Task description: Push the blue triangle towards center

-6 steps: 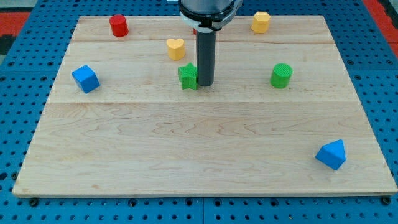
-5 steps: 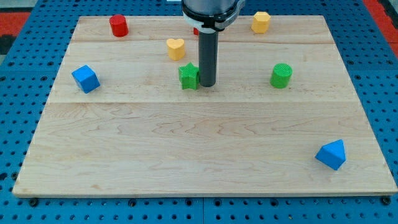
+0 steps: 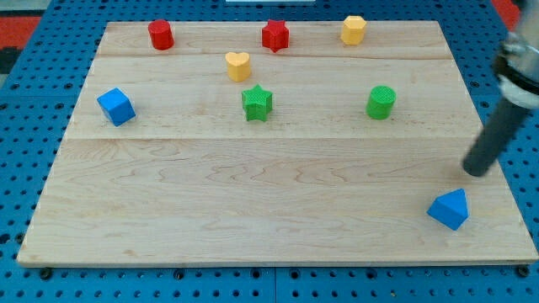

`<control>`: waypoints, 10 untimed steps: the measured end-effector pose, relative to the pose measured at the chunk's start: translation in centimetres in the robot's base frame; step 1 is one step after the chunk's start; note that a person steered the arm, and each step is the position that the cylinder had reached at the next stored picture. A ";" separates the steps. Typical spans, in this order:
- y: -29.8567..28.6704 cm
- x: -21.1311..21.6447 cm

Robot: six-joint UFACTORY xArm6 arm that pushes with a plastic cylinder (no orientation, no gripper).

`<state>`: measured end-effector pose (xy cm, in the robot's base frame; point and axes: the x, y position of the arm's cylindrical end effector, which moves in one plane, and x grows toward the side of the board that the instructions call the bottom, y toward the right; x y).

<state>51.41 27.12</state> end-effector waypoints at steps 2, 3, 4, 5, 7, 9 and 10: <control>-6.5 3.7; -9.9 5.4; -8.7 7.0; -8.8 8.8; -21.6 5.5; -28.9 0.1; -29.3 -1.1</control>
